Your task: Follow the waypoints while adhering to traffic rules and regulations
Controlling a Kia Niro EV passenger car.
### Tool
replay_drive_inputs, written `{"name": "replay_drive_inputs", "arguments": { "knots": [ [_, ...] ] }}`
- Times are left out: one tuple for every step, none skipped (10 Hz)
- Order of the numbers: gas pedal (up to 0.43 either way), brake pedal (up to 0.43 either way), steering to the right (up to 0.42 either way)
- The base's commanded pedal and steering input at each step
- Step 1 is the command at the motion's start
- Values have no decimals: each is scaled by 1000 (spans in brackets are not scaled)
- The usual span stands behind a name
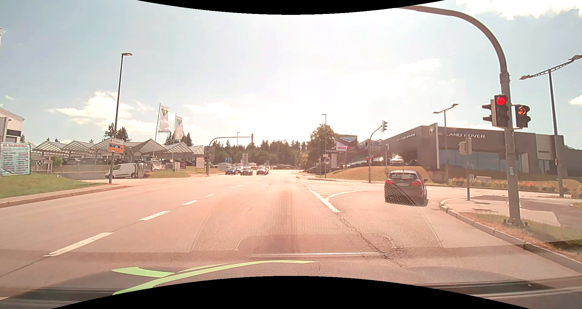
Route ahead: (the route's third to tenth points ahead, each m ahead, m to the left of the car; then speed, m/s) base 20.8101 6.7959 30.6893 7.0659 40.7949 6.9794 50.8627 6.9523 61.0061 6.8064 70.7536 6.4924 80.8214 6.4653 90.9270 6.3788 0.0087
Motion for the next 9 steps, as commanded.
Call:
{"name": "replay_drive_inputs", "arguments": {
  "knots": [
    [0,43,0],
    [0,43,0],
    [0,43,0],
    [0,37,0],
    [0,30,0],
    [0,6,0],
    [0,6,0],
    [0,6,0],
    [0,18,0]
  ]
}}
